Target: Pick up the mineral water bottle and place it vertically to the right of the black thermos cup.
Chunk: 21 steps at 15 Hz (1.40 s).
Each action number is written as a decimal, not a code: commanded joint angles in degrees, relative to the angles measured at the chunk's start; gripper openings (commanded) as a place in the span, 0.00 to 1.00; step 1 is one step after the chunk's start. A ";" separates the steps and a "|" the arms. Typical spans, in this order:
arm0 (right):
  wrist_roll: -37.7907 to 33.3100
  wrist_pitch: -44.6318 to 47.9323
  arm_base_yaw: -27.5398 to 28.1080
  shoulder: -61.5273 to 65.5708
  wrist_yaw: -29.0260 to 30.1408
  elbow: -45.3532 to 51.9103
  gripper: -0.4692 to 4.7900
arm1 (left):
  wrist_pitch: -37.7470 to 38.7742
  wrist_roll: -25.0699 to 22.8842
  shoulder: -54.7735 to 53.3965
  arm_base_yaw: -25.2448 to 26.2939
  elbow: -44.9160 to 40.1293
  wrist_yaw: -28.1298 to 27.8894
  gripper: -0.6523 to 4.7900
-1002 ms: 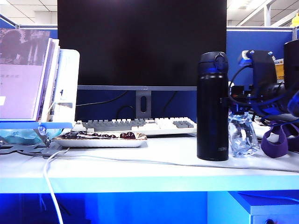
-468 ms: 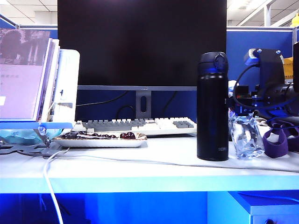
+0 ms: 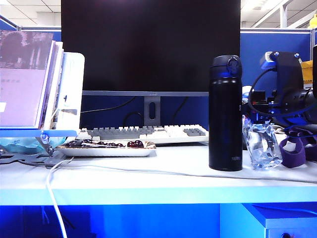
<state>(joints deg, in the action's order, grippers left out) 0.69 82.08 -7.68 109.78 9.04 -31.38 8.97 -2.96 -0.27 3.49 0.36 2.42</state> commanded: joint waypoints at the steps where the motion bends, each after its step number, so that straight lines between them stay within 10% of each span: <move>1: -0.02 -1.88 -0.02 -0.17 0.24 -1.29 0.46 | 0.66 0.02 0.17 0.04 -0.04 0.17 0.11; 21: 0.61 -1.90 0.00 -5.22 1.16 1.97 0.53 | 0.66 0.02 0.17 0.04 -0.04 0.17 0.11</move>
<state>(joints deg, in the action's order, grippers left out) 1.74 79.13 -7.68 104.97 9.93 -29.93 8.97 -2.96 -0.30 3.49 0.36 2.42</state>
